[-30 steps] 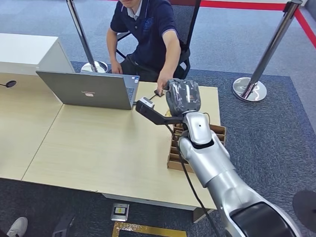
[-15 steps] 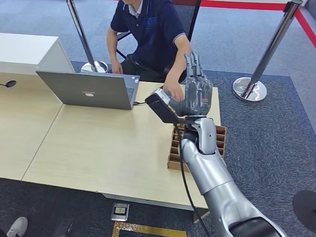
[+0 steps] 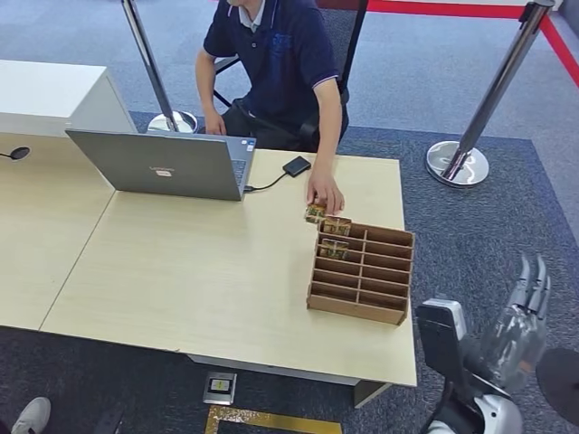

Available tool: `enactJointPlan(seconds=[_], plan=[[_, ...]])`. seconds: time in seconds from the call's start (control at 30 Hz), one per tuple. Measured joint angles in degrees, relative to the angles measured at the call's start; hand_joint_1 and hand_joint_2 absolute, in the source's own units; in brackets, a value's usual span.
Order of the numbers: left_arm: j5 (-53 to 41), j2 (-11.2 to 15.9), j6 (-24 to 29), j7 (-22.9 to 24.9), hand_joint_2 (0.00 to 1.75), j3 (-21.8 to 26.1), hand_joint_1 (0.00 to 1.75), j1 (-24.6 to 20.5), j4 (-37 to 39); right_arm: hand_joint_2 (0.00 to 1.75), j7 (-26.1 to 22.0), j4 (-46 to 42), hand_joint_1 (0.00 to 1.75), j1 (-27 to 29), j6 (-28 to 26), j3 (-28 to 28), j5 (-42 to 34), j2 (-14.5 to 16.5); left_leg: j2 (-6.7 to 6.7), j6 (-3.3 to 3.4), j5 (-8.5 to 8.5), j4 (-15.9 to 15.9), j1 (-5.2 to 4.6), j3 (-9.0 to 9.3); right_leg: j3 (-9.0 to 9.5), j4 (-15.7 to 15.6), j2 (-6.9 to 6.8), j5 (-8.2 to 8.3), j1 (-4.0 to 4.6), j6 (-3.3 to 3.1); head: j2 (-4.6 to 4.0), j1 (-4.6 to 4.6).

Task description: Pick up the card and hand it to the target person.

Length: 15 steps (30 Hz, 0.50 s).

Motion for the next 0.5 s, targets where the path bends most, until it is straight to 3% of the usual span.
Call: enactJointPlan(seconds=[0.07, 0.17, 0.3, 0.43, 0.5], plan=[[0.1, 0.0, 0.1, 0.5, 0.0, 0.3, 0.0, 0.1, 0.0, 1.75, 0.3, -1.1, 0.0, 2.8, 1.9, -4.7, 0.0, 0.8, 0.0, 0.0, 0.01, 0.0, 0.0, 0.02, 0.02, 0.0, 0.0, 0.01, 0.0, -0.01, 0.0, 0.01], [0.4, 0.0, 0.1, 1.1, 0.0, 0.6, 0.0, 0.2, 0.0, 1.75, -4.1, 2.8, 0.0, 3.6, 5.2, -14.7, -3.9, 2.2, 0.02, 0.0, 0.03, 0.0, 0.0, 0.07, 0.1, 0.0, 0.0, 0.05, 0.0, -0.01, 0.0, 0.0], [0.7, -0.3, 0.4, 1.4, 0.0, 1.1, 0.0, 0.3, 0.0, 1.75, -12.0, 22.3, 0.0, -1.4, 5.1, -31.4, -8.9, 2.1, 0.0, 0.04, 0.06, 0.0, -0.02, 0.15, 0.23, -0.1, 0.0, 0.1, -0.01, 0.07, 0.0, 0.03], [-0.2, -0.4, 0.9, 1.6, 0.0, 1.3, 0.0, 0.2, 0.0, 1.75, -7.4, 45.8, 0.0, -7.2, 11.6, -45.0, -11.4, 0.0, 0.01, 0.05, 0.06, 0.0, -0.03, 0.19, 0.25, -0.1, 0.0, 0.11, -0.02, 0.08, 0.0, 0.04], [-0.7, -0.4, 0.8, 1.8, 0.0, 1.3, 0.0, 0.2, 0.0, 1.75, -4.1, 53.1, 0.0, -8.5, 15.7, -48.9, -12.4, -0.4, 0.0, 0.05, 0.05, 0.0, -0.03, 0.18, 0.23, -0.1, 0.0, 0.1, -0.02, 0.08, 0.0, 0.03]])
